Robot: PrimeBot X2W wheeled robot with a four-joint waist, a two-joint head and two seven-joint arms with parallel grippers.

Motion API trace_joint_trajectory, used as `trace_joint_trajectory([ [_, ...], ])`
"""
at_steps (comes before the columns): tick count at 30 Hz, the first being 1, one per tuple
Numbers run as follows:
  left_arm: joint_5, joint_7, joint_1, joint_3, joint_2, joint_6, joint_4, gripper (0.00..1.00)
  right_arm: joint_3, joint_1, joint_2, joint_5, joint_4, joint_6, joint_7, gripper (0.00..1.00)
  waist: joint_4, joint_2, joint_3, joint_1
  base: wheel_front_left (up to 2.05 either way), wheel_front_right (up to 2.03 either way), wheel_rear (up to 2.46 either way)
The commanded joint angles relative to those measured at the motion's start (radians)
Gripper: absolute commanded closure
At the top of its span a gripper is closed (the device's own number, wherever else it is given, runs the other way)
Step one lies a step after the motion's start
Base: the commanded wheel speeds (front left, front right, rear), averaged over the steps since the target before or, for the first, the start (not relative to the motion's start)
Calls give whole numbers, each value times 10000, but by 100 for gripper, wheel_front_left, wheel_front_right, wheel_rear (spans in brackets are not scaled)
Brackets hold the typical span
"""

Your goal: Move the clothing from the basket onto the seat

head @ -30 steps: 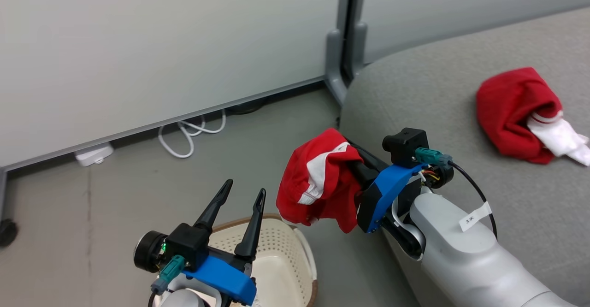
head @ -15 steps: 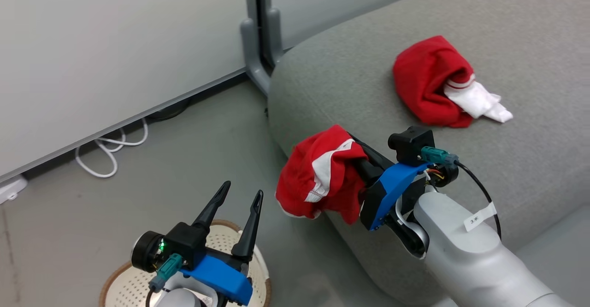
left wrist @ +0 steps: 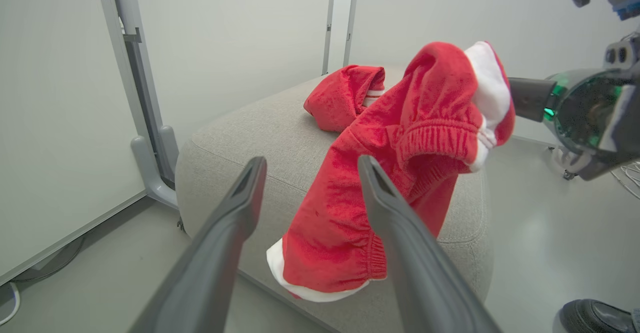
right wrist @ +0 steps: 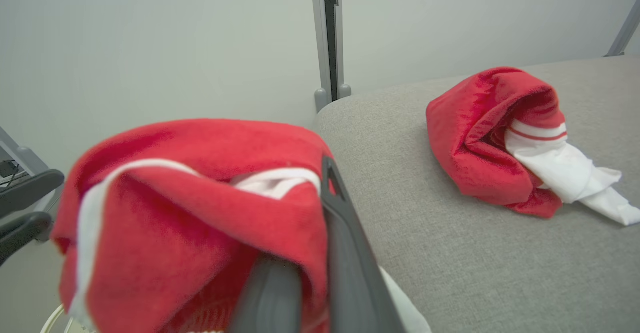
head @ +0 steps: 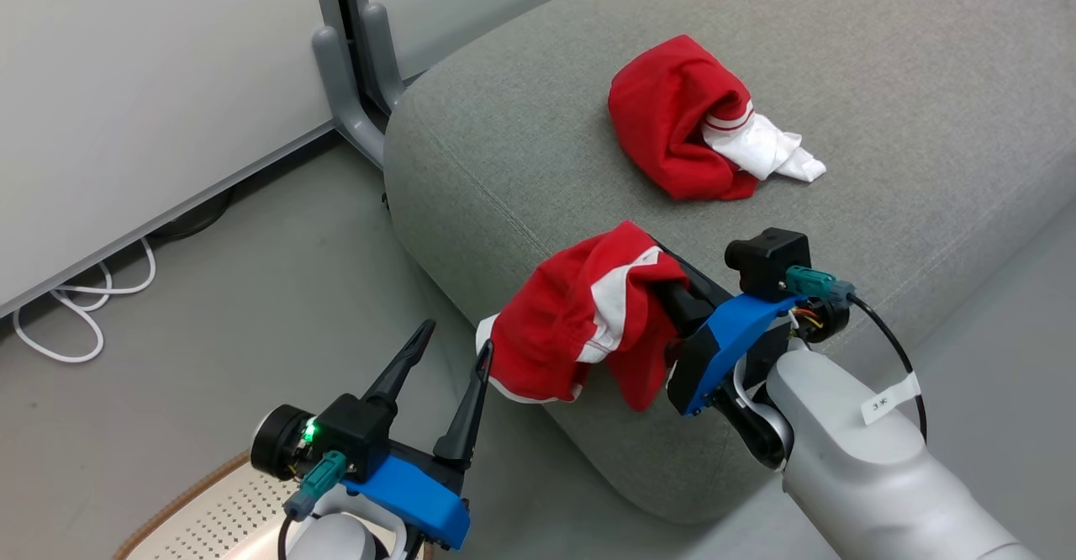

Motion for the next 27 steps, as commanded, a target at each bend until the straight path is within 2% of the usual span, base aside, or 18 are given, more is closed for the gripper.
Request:
trace_joint_trajectory([
  [1, -82, -48, -214, -109, 72, -16, 67, 0, -131, 202, -29, -85, -76, 1, -45, 100, -58, 0, 81, 1, 0, 0, 0],
  [8, -279, -48, -525, -499, 150, -15, 251, 0, -576, 451, -99, -334, -198, 1, -45, 100, -93, 0, 132, 1, 0, 0, 0],
  [16, -362, -48, -591, -525, 237, -15, 241, 0, -878, 461, 4, -427, -253, 1, -45, 100, -87, 0, 173, 1, 0, 0, 0],
  [23, -245, -48, -573, -419, 413, -15, -5, 0, -1184, -526, -99, -94, -340, 1, -45, 100, -111, 0, 567, 1, 0, 0, 0],
  [27, -105, -48, -422, -218, 574, -15, -275, 0, -1568, -1593, -435, 210, -324, 1, -45, 100, -153, 0, 1014, 1, 0, 0, 0],
])
